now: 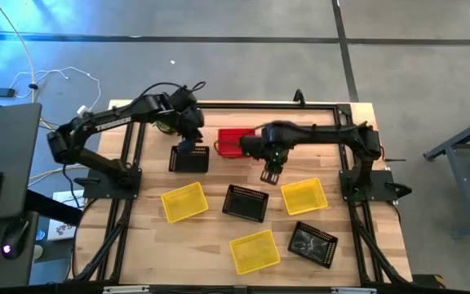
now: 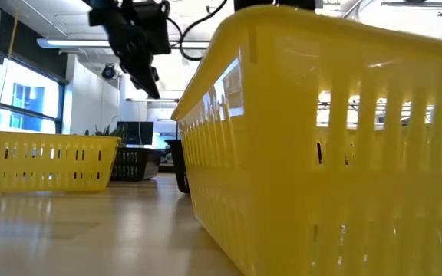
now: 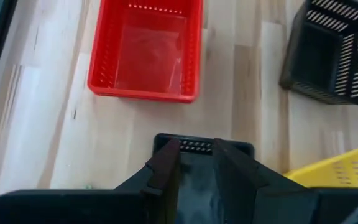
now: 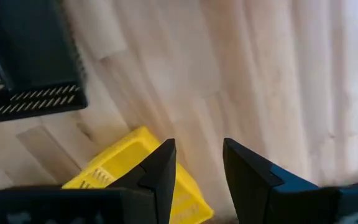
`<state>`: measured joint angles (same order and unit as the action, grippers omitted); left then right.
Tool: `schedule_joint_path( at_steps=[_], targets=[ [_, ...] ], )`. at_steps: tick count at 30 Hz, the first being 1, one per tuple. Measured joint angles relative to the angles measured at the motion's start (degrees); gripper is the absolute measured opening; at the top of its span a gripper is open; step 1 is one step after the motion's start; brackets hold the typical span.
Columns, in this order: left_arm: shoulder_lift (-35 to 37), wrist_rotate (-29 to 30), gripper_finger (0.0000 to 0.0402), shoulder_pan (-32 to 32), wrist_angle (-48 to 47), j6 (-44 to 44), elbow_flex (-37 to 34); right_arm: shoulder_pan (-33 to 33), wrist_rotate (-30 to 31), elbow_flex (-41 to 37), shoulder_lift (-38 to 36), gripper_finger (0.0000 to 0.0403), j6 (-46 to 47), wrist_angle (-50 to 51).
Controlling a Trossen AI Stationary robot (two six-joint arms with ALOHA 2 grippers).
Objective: Stack baskets by color
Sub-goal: Stack the middle black basket on top of the bottom black basket
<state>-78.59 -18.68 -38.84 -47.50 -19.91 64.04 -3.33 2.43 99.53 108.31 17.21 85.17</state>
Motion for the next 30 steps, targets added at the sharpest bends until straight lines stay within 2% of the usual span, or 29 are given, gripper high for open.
schedule_joint_path(
  at_steps=[7,15,25,30],
  targets=[
    [6.4,0.0,0.0081,2.1,1.5,4.3,-5.4,5.8,-1.8,-2.1,0.0,0.0119,3.3,-8.6],
    [8.9,0.0,0.0081,4.6,0.7,6.2,-7.6,11.0,-3.6,-2.1,0.0,0.0119,2.1,-15.5],
    [8.9,0.2,0.0080,6.6,0.6,7.7,-7.6,12.5,-0.5,-2.2,1.0,0.0120,4.8,-16.9],
    [8.9,0.3,0.0081,7.4,0.2,7.7,-7.6,12.5,-0.5,-2.2,3.4,0.0143,4.9,-17.8]
  ],
)
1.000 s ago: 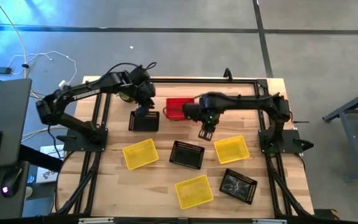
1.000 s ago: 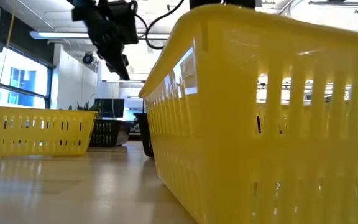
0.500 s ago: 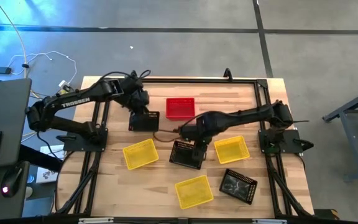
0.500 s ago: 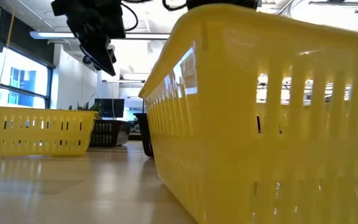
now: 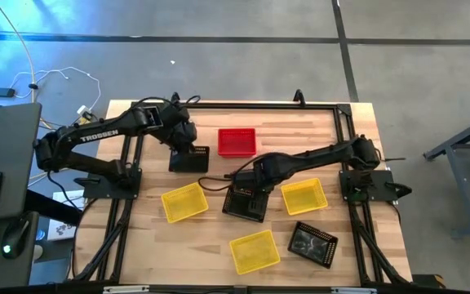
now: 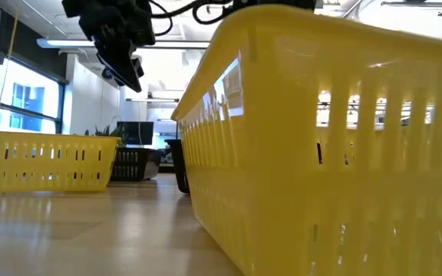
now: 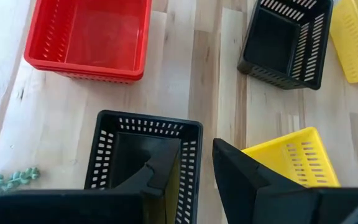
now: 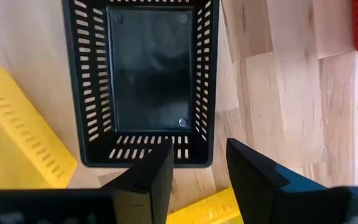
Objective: Stack baskets by color
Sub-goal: Stack the middle black basket on top of the bottom black basket
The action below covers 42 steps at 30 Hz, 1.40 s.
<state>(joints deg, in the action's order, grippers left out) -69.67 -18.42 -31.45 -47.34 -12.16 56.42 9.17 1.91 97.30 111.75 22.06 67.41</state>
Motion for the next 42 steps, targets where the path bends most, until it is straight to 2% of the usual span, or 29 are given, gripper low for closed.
schedule_joint_path(
  at_steps=[7,13,21,25,32,42],
  targets=[
    [0.0,0.2,0.0081,0.5,-0.5,-0.4,0.0,0.0,0.7,0.0,3.6,0.0181,0.0,-2.3],
    [0.0,0.2,0.0081,0.5,-0.6,-1.4,0.0,-0.2,4.5,0.0,6.3,0.0183,0.4,-3.7],
    [0.0,0.2,0.0081,0.5,-0.6,-1.5,0.0,-0.6,4.0,0.0,9.6,0.0179,-0.4,-4.8],
    [0.0,0.2,0.0081,0.5,-0.6,-1.5,0.0,-0.9,3.9,0.0,9.9,0.0139,-0.6,-4.8],
    [0.0,0.2,0.0081,0.5,-0.6,-1.5,0.0,-1.3,3.6,0.0,9.9,0.0013,0.0,-3.7],
    [0.0,0.2,0.0081,0.5,-0.6,-1.5,0.0,-0.5,6.4,0.0,9.7,0.0005,0.9,-2.9]
  ],
)
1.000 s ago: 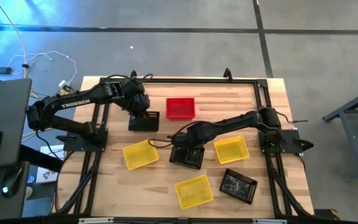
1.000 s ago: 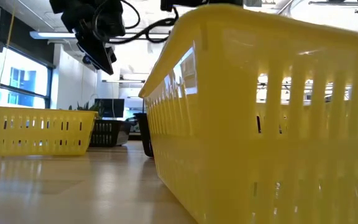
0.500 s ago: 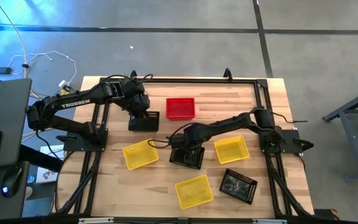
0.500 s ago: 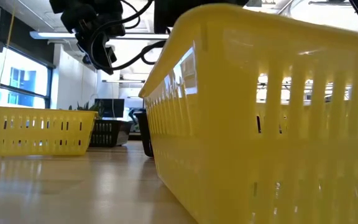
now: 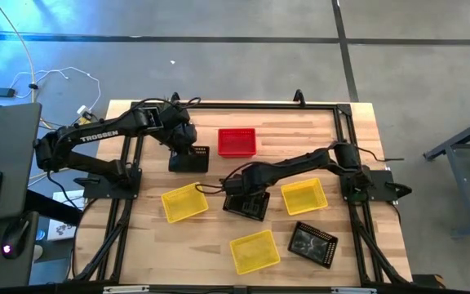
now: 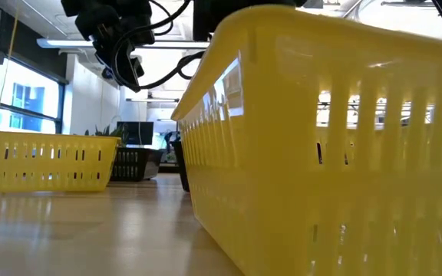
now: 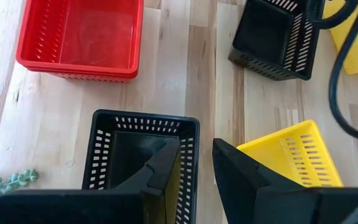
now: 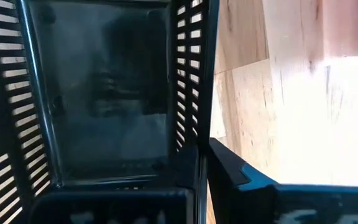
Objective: Stack baskets by color
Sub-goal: Stack the middle black basket on top of the bottom black basket
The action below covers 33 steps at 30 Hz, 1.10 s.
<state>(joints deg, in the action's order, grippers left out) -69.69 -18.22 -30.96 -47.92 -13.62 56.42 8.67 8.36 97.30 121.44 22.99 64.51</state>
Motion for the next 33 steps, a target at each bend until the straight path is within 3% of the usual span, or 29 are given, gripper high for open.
schedule_joint_path(
  at_steps=[23,33],
  targets=[
    [0.0,0.0,0.0081,0.0,0.2,1.0,0.0,3.1,5.3,0.0,-12.5,0.0000,2.2,6.9],
    [0.0,0.0,0.0081,0.0,0.2,1.5,0.0,5.9,12.6,0.0,-19.8,0.0000,7.3,15.4]
  ],
)
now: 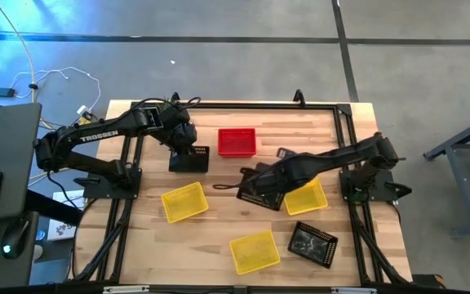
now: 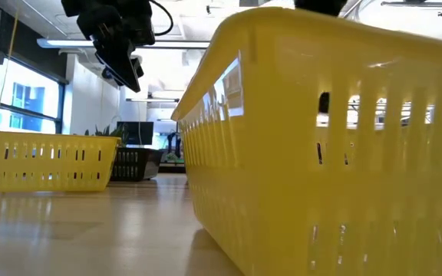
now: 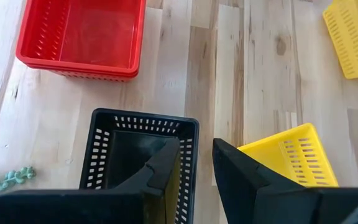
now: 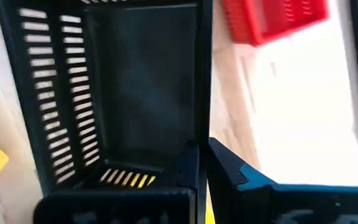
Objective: Stack baskets by color
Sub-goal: Stack the middle black basket on top of the bottom black basket
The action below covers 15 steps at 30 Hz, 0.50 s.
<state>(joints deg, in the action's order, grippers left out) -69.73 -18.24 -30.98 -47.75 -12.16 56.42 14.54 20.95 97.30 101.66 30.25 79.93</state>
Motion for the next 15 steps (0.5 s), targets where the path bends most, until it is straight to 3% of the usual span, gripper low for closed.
schedule_joint_path(
  at_steps=[3,6,15],
  targets=[
    [0.0,0.0,0.0081,0.0,0.0,0.0,0.0,1.1,2.2,-0.7,-3.0,0.0000,3.4,2.3],
    [0.0,0.0,0.0081,0.0,0.0,0.0,0.0,1.8,2.6,-6.3,-7.7,0.0000,6.7,0.1],
    [0.0,0.0,0.0081,0.0,0.0,0.0,0.0,3.8,-7.4,-25.4,-26.1,0.0000,15.9,-11.8]
  ],
)
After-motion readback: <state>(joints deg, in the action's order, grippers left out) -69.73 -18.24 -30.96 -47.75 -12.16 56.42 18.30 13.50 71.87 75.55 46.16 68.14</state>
